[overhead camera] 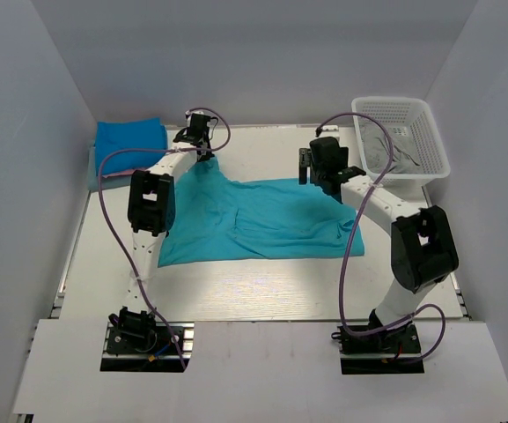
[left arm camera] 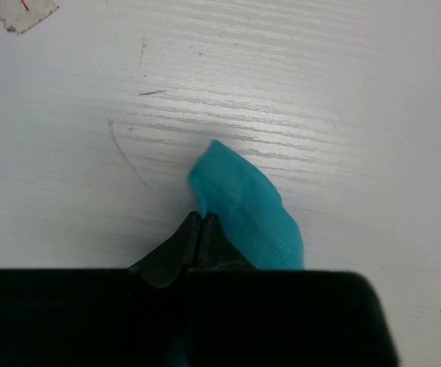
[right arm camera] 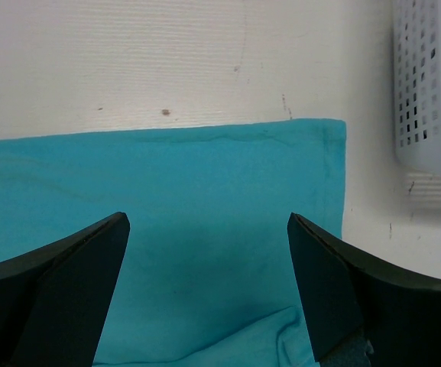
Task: Fold and stack the t-shirts
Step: Grap the side of the flattened tshirt furthest away from the robot with both arms
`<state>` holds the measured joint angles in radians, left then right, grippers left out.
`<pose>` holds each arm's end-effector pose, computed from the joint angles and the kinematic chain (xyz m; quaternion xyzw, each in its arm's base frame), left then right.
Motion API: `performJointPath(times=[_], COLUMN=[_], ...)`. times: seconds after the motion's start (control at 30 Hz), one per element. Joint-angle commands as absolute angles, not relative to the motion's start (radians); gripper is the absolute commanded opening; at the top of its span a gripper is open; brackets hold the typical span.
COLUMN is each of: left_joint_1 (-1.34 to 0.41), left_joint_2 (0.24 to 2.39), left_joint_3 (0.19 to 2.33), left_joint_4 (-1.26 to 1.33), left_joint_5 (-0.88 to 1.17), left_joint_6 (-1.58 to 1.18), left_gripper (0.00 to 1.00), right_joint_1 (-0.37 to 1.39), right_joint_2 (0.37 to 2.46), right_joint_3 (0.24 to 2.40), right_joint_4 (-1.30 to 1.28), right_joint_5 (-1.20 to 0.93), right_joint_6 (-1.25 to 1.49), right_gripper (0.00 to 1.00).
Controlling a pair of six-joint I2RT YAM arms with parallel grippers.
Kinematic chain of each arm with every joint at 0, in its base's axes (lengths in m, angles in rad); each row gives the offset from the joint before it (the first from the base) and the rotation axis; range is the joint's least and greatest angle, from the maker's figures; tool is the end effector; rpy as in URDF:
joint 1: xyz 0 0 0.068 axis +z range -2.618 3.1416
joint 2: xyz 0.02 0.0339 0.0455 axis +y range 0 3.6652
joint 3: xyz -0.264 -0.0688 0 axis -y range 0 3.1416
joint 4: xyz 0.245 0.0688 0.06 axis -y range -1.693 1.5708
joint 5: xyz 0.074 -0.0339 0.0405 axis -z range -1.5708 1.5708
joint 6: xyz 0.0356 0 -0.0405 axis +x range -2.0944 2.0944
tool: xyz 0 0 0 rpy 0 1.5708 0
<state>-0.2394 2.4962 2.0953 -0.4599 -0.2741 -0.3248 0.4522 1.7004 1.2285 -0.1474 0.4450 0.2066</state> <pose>0.5370 -0.1212 0.1498 -0.0871 0.9260 0.0272 0.3664 0.3539 0.1549 0.2557 -0.0059 0.8729 -0.0411 0.4861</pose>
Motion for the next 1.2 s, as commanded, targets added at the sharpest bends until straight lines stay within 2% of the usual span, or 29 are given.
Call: performJointPath(times=[0.0,0.07,0.2,0.33,0.53,0.8,1.03,1.17], left_joint_1=[-0.242,-0.242,-0.232,-0.212,-0.203,-0.202,-0.202,-0.202], left_joint_2=[2.51,2.51,2.5,2.45,2.385,2.375,2.275,2.253], left_joint_3=[2.052,2.074,2.074,2.037,1.993,2.002,1.852,1.842], left_joint_4=[-0.525,-0.525,-0.515,-0.505,-0.468,-0.428,-0.314,-0.302], left_joint_5=[-0.299,-0.328,-0.438,-0.449,-0.503,-0.489,-0.414,-0.414], left_joint_6=[-0.308,-0.296,-0.279,-0.288,-0.278,-0.235,-0.225,-0.225], left_gripper=[0.05,0.0,0.0,0.0,0.0,0.0,0.0,0.0], right_joint_1=[0.416,0.397,0.351,0.325,0.269,0.219,0.201,0.192], right_joint_2=[1.755,1.802,1.916,2.034,2.154,2.158,2.186,2.217], right_joint_3=[1.284,1.308,1.445,1.55,1.692,1.658,1.655,1.695], right_joint_4=[-0.115,-0.138,-0.189,-0.218,-0.267,-0.307,-0.236,-0.256], right_joint_5=[0.457,0.456,0.439,0.514,0.474,0.508,0.457,0.384], right_joint_6=[0.238,0.25,0.282,0.326,0.328,0.39,0.364,0.377], right_gripper=[0.9,0.9,0.9,0.9,0.9,0.9,0.9,0.8])
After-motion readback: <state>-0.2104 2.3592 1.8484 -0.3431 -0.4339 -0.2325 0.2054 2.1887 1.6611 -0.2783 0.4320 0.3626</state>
